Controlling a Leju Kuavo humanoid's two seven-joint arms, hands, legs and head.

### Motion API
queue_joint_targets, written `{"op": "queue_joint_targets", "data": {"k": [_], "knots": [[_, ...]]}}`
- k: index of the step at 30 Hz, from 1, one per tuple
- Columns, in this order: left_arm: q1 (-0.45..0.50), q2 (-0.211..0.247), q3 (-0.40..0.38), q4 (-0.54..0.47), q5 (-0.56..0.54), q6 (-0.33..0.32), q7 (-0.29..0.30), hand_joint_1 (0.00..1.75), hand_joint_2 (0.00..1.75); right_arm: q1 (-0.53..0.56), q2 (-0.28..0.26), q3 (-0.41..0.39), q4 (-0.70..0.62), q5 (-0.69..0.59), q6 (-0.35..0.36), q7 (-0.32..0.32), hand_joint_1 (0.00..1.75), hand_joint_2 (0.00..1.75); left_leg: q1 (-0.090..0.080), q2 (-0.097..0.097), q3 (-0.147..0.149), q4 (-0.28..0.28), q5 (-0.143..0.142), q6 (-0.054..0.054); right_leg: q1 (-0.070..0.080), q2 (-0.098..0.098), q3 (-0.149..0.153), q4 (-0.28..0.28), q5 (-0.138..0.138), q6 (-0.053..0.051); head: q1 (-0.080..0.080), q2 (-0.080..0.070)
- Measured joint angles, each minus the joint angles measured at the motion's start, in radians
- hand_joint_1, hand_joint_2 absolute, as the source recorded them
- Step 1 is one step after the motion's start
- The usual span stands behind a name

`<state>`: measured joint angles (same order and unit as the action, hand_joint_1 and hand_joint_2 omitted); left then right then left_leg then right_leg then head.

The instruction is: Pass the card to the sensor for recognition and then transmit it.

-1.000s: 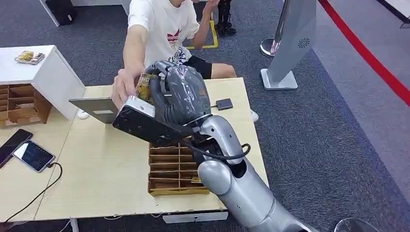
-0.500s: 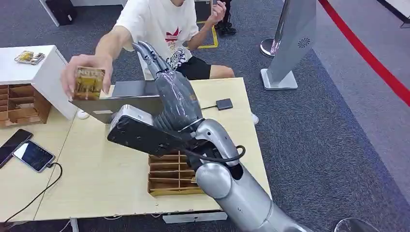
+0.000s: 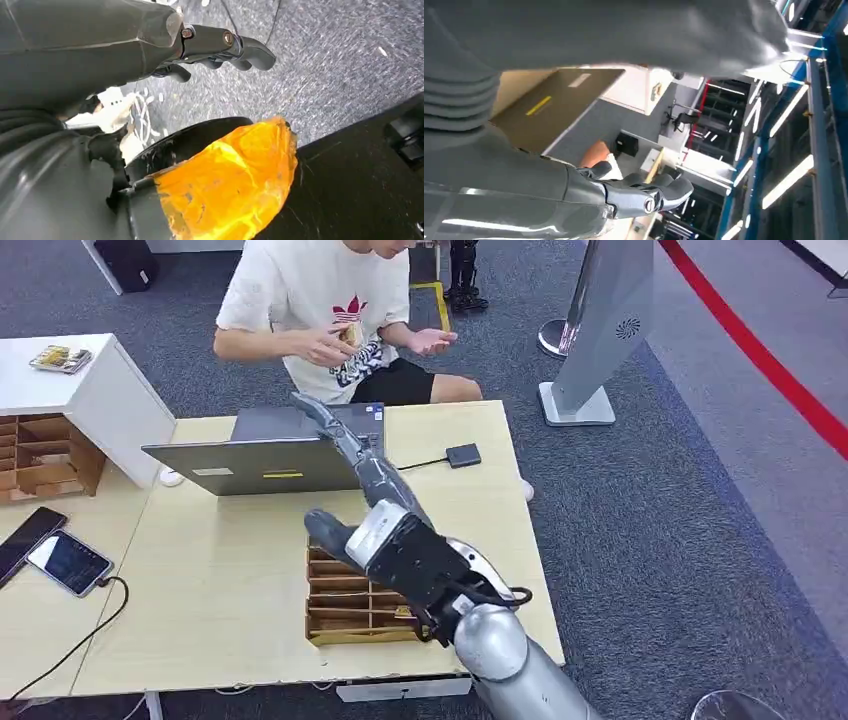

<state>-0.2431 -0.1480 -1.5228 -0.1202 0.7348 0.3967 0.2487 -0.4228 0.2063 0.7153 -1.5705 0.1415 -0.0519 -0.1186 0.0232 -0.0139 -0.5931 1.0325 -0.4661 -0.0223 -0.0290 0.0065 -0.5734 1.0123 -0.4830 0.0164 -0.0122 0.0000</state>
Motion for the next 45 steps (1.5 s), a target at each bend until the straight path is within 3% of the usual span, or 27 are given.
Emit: {"op": "queue_joint_targets", "data": {"k": [7,18,19,24,35,36,37,38,45], "knots": [[0.027,0.007,0.051,0.0,0.058,0.02,-0.032,0.0,0.0,0.053,-0.06,0.0,-0.001,-0.016,-0.005,-0.009,0.0,0.0,0.0,0.0,0.0,0.0,0.0,0.0,0.0,0.0,0.0,0.0,0.0,0.0,-0.001,0.0],[0.083,0.016,0.141,-0.004,0.166,0.038,-0.096,0.0,0.0,0.149,-0.113,0.002,-0.027,0.016,-0.015,-0.005,0.0,0.0,0.0,0.001,-0.001,0.0,-0.001,0.0,0.0,0.0,-0.001,0.0,-0.001,0.0,0.0,0.0],[0.086,0.016,0.154,-0.004,0.183,0.035,-0.103,0.0,0.0,0.155,-0.117,0.002,-0.028,0.019,-0.019,-0.005,0.0,1.75,0.0,0.001,-0.001,0.0,-0.001,0.0,0.0,0.001,-0.001,0.0,-0.001,0.0,-0.001,0.0],[0.117,0.017,0.222,-0.004,0.266,0.022,-0.148,0.0,0.0,0.198,-0.15,0.005,-0.035,0.042,-0.045,-0.021,0.0,1.75,0.0,0.001,-0.001,0.0,-0.001,0.0,0.0,0.0,-0.001,0.0,-0.001,0.0,0.0,0.0],[0.129,0.016,0.284,-0.004,0.302,0.008,-0.156,0.0,0.0,0.237,-0.206,0.041,-0.064,0.224,-0.114,-0.028,0.0,1.75,0.0,0.001,-0.001,0.0,-0.001,0.0,0.0,0.0,-0.001,0.0,-0.001,0.0,-0.001,0.0],[0.129,0.015,0.289,-0.004,0.302,0.007,-0.156,0.0,0.0,0.238,-0.21,0.043,-0.067,0.225,-0.115,-0.027,1.1,1.75,0.0,0.001,-0.001,0.0,-0.001,0.0,0.0,0.0,-0.001,0.0,-0.001,0.0,0.0,0.0],[0.13,0.015,0.293,-0.004,0.302,0.007,-0.156,0.0,0.0,0.239,-0.213,0.046,-0.069,0.227,-0.115,-0.027,1.64,1.75,0.0,0.001,-0.001,0.0,-0.001,0.0,0.0,0.0,-0.001,0.0,-0.001,0.0,0.0,0.0],[0.13,0.015,0.296,-0.004,0.303,0.007,-0.156,0.0,0.0,0.238,-0.215,0.049,-0.069,0.236,-0.115,-0.026,1.75,1.75,0.0,0.001,-0.001,0.0,-0.001,0.0,0.0,0.0,-0.001,0.0,-0.001,0.0,-0.001,0.0],[0.13,0.015,0.298,-0.004,0.313,-0.004,-0.157,0.0,0.0,0.24,-0.232,0.079,-0.069,0.406,-0.168,-0.016,1.75,1.75,0.0,0.001,-0.001,0.0,-0.001,0.0,0.0,0.0,-0.001,-0.001,-0.001,0.001,-0.001,0.0]]}}
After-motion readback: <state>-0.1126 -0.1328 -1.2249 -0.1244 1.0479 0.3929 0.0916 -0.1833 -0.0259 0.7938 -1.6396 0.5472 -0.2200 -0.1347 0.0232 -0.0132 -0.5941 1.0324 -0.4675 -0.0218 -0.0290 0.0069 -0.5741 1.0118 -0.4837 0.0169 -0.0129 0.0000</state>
